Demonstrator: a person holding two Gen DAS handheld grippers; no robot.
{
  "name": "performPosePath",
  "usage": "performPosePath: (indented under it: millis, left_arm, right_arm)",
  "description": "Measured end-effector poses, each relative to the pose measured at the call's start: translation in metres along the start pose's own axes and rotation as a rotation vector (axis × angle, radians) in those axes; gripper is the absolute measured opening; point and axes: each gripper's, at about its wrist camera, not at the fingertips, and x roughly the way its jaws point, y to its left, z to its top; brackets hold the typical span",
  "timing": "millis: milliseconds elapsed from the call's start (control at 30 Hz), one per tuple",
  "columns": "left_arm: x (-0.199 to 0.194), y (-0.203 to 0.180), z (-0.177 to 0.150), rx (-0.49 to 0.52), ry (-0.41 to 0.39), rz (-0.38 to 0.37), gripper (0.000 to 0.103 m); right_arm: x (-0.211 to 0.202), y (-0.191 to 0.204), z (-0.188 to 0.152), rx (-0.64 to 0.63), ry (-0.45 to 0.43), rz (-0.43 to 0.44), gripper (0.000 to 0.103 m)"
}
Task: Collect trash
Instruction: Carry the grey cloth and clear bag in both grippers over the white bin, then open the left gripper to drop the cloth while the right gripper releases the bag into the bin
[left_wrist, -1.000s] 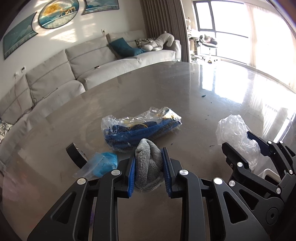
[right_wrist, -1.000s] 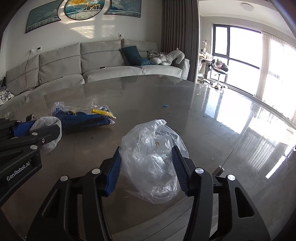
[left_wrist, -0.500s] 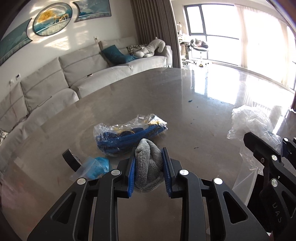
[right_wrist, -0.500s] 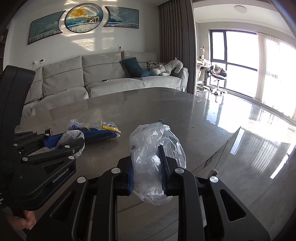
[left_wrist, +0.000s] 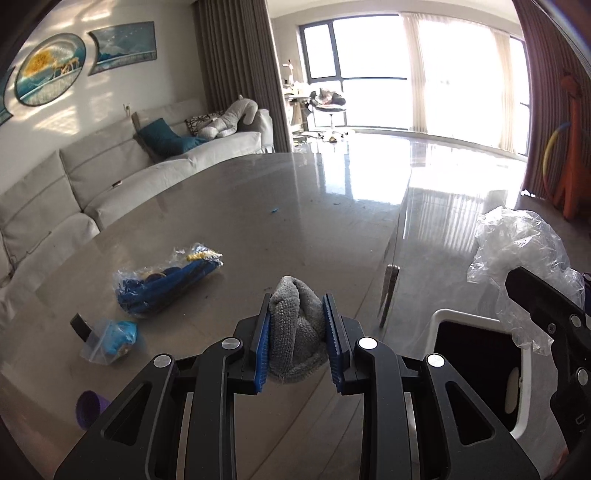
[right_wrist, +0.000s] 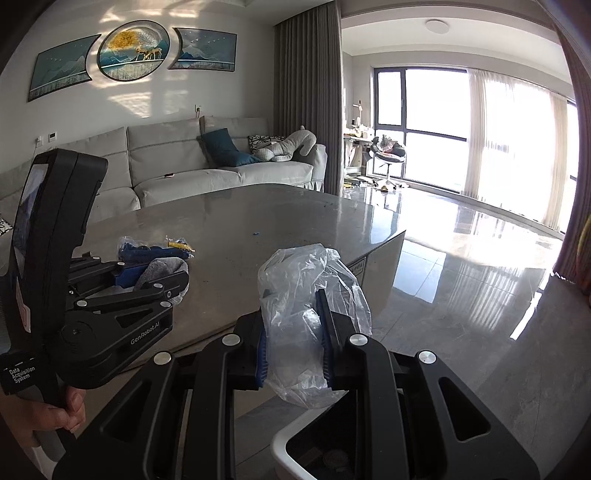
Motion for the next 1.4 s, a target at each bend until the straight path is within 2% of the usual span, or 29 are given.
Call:
performPosePath:
  millis: [233, 400, 533, 800, 867, 933, 967, 1067, 1167, 1400]
  left_arm:
    - [0.014, -0.055, -0.015, 0.058, 0.066, -0.139, 0.026]
    - [0.027, -0.097, -0.030, 0.125, 0.085, -0.171, 0.026]
    - [0.039, -0.124, -0.039, 0.115, 0.136, -0.271, 0.026]
    - [0.049, -0.168, -0.050, 0.118, 0.205, -0.406, 0.029]
    - [0.054, -0.178, -0.054, 0.137, 0.226, -0.412, 0.035]
    - [0.061, -0.185, -0.059, 0.156, 0.262, -0.408, 0.066]
    - [0.067, -0.188, -0.061, 0.166, 0.297, -0.392, 0.099]
    - [0.077, -0.192, -0.067, 0.189, 0.331, -0.342, 0.098]
    - [0.080, -0.190, -0.067, 0.176, 0.347, -0.347, 0.098]
    - [0.072, -0.176, -0.054, 0.168, 0.310, -0.307, 0.098]
  right_arm:
    - [-0.013, -0.039, -0.035, 0.074, 0.039, -0.109, 0.024]
    - [-0.015, -0.061, -0.052, 0.069, 0.066, -0.151, 0.024]
    - [-0.017, -0.075, -0.061, 0.094, 0.073, -0.168, 0.024]
    - [-0.011, -0.098, -0.080, 0.104, 0.119, -0.215, 0.024]
    - [-0.008, -0.106, -0.084, 0.122, 0.135, -0.226, 0.024]
    - [-0.007, -0.112, -0.087, 0.137, 0.143, -0.239, 0.024]
    - [-0.006, -0.115, -0.087, 0.144, 0.146, -0.241, 0.024]
    - [-0.004, -0.118, -0.087, 0.164, 0.147, -0.243, 0.024]
    - [-0.002, -0.116, -0.085, 0.165, 0.149, -0.241, 0.024]
    - [-0.005, -0.115, -0.092, 0.147, 0.159, -0.229, 0.024]
